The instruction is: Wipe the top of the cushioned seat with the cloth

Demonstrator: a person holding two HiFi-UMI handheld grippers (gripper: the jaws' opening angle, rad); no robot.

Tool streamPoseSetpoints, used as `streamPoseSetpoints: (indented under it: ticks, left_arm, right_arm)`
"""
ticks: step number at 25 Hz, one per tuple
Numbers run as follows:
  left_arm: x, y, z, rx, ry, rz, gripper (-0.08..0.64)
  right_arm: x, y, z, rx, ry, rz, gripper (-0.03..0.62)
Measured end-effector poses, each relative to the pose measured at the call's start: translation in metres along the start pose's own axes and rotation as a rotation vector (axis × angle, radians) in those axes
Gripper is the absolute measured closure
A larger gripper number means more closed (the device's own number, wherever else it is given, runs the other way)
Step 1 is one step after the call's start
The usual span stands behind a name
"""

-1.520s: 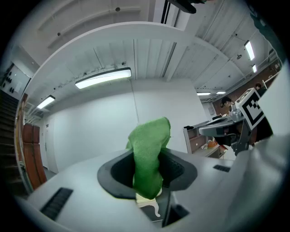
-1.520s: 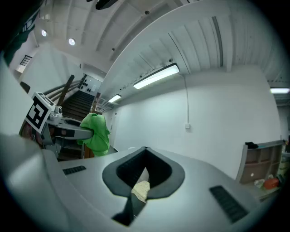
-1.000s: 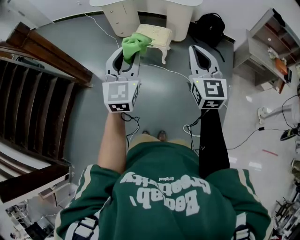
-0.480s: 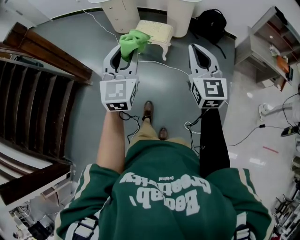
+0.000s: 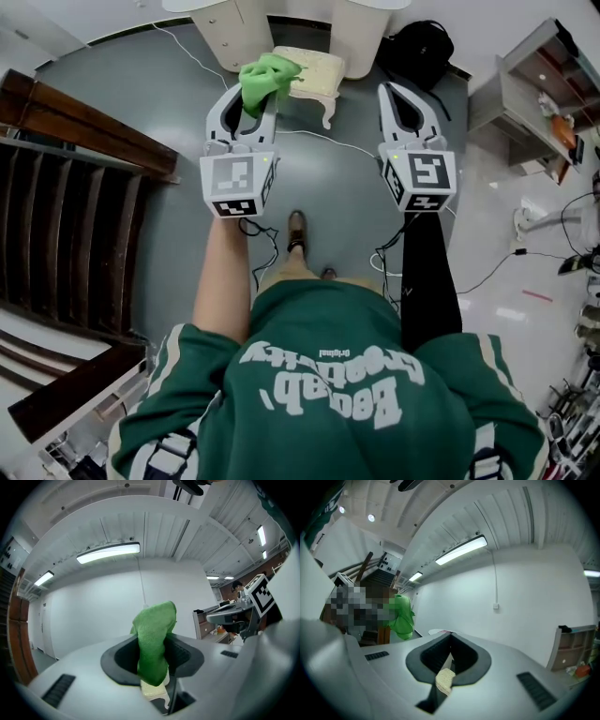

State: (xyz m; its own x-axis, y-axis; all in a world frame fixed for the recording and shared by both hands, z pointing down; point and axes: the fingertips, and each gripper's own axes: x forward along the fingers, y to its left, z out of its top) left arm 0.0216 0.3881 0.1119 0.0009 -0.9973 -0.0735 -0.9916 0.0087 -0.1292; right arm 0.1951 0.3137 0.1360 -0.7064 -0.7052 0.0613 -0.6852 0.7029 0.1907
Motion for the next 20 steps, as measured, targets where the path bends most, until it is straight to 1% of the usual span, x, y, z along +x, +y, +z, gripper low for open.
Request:
streamPoseSetpoints:
  ticks: [9, 15, 20]
  left_arm:
    - [0.070, 0.061, -0.007, -0.010, 0.001, -0.047, 0.413]
    - [0.100, 0.093, -0.013, -0.013, -0.006, -0.069, 0.413]
    - [0.117, 0.106, -0.020, -0.020, -0.002, -0.082, 0.414]
  right_arm:
    - [0.086, -0.001, 0.011, 0.006, 0.011, -0.041, 0.583]
    - [0.125, -0.003, 0.011, 0.011, 0.020, -0.077, 0.583]
    - [0.143, -0.006, 0.007, 0.010, 0.034, -0.096, 0.583]
